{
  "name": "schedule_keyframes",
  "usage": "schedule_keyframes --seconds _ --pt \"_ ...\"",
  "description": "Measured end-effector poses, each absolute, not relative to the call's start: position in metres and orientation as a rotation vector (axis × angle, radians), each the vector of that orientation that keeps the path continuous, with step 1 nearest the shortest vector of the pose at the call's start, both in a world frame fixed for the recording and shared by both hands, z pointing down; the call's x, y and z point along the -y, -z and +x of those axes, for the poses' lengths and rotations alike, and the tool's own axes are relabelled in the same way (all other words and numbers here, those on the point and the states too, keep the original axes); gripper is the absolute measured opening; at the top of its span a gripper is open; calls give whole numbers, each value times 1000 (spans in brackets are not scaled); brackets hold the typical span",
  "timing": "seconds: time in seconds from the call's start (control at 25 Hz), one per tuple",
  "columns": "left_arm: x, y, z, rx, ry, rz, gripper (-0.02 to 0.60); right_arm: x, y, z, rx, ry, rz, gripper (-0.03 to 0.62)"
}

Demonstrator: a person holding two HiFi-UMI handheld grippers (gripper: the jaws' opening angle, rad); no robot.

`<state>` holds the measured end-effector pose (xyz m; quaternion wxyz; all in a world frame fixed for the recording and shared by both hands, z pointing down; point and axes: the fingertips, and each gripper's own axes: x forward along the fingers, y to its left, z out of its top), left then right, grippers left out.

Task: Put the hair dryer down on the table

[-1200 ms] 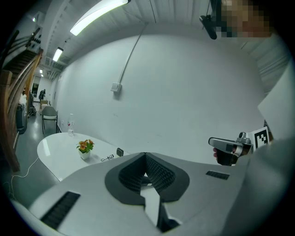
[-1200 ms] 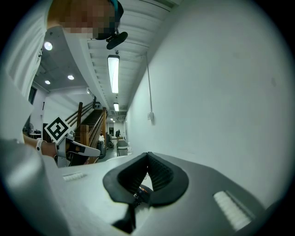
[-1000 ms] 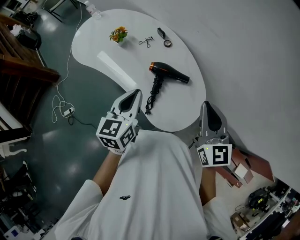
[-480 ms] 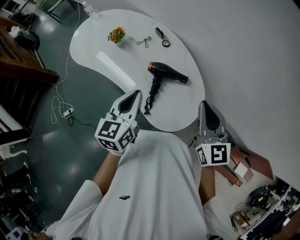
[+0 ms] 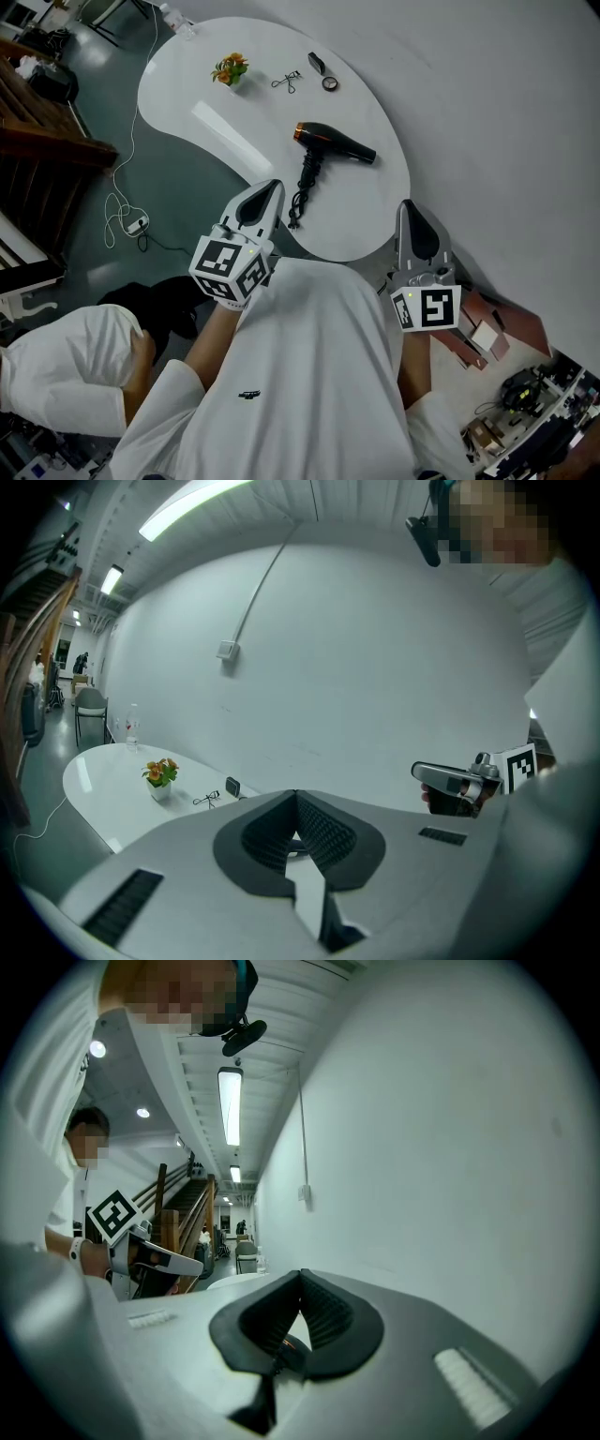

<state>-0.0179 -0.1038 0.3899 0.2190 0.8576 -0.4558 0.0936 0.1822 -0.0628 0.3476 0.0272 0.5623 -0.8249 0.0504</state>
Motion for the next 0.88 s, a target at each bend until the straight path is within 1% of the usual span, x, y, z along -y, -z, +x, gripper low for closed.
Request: schedule_keyframes --seconds 0.88 --pt "101 -389 -15 1262 -277 2380 9 62 -351 177 2566 -168 1714 11"
